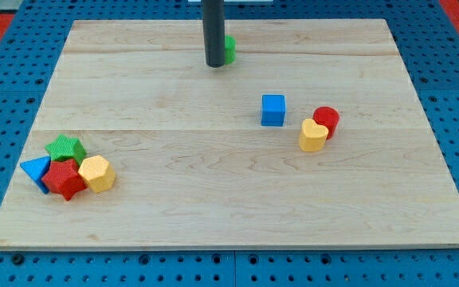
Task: Push red circle closer to the blue cube
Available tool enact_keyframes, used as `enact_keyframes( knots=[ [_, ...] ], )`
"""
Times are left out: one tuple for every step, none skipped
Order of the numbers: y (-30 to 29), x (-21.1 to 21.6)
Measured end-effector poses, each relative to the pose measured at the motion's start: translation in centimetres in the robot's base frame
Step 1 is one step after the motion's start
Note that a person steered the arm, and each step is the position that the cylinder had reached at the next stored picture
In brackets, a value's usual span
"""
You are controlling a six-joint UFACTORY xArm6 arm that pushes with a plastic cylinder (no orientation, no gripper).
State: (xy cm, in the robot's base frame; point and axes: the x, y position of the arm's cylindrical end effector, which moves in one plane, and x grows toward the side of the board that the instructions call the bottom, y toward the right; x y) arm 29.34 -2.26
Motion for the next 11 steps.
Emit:
enact_keyframes(
  knots=[
    [1.2, -1.2],
    [1.6, -3.0],
    [4.1, -2.9],
    [9.9, -0.4],
    [18.5, 2.6],
    [23.4, 8.7],
    [23.3, 15.7],
    [20.7, 16.4],
    [17.7, 16.0],
    [16.9, 15.2],
    [16.4, 13.9]
  ],
)
